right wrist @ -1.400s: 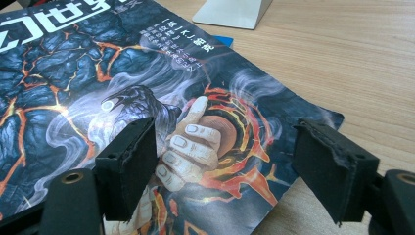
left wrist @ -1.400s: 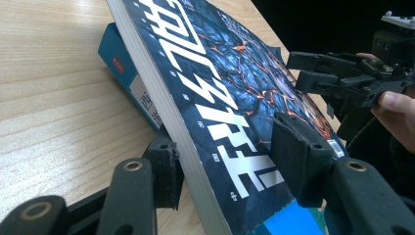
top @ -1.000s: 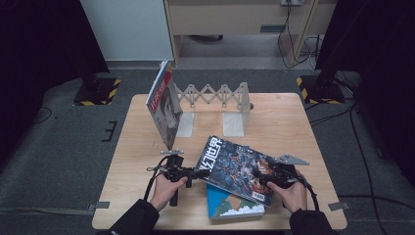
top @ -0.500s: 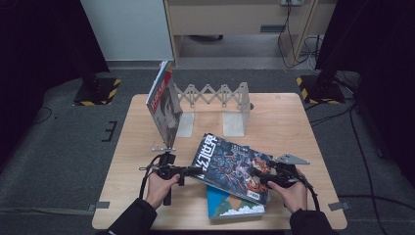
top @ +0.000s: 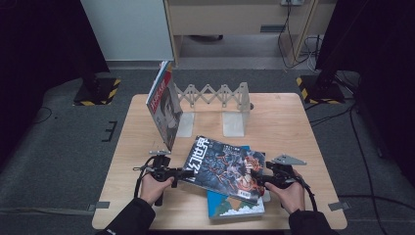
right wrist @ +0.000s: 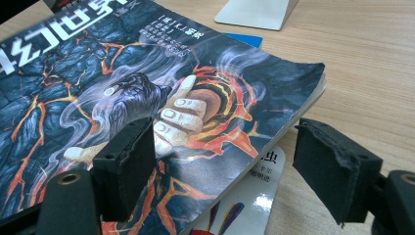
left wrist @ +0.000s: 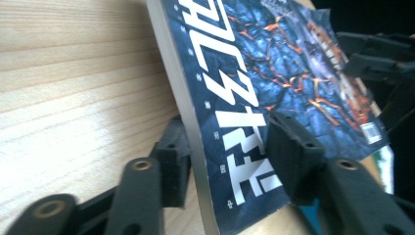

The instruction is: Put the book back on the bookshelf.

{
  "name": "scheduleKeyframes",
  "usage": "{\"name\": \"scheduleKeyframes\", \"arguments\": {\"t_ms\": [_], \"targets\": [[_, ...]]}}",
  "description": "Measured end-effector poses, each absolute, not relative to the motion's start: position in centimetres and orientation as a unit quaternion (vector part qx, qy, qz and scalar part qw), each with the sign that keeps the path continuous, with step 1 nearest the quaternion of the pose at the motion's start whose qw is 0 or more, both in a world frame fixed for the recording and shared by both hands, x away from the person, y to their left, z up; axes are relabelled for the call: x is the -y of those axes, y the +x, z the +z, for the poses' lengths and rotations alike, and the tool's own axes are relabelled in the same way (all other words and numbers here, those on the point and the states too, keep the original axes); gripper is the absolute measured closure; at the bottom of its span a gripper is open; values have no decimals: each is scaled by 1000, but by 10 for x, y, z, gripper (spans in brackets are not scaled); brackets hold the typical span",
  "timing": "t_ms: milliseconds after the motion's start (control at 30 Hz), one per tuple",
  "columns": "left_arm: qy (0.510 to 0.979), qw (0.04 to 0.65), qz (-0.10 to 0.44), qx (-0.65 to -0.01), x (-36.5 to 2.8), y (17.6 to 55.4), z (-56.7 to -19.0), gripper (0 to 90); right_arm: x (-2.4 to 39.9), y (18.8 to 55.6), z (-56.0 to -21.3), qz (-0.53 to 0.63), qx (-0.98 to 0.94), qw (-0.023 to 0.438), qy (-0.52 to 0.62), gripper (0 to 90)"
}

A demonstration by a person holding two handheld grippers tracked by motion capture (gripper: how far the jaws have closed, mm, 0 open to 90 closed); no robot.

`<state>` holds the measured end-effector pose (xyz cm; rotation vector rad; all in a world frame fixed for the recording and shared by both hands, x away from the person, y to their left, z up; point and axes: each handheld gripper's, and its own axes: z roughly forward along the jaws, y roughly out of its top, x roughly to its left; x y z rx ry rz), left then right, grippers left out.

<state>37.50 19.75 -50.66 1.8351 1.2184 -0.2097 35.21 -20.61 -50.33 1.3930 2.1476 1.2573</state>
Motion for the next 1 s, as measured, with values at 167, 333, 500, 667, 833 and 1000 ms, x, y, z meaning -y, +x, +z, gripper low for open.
{"name": "scheduleKeyframes", "arguments": {"t_ms": [167, 333, 500, 667, 833, 1000], "targets": [[744, 454, -73, -486, -191, 382, -512, 400, 205, 352, -504, 438, -746, 143, 482, 232], [742, 456, -80, -485, -184, 386, -516, 338, 205, 353, -504, 439, -744, 140, 484, 230], [744, 453, -85, -484, -181, 388, -517, 315, 204, 353, -505, 439, -745, 137, 483, 228], [739, 454, -95, -488, -180, 389, -518, 305, 203, 353, -505, 440, -745, 135, 483, 228], [735, 452, -105, -494, -181, 388, -516, 349, 203, 353, -506, 442, -743, 132, 485, 228], [752, 438, -99, -483, -183, 382, -509, 376, 203, 353, -506, 442, -743, 132, 485, 228]]}}
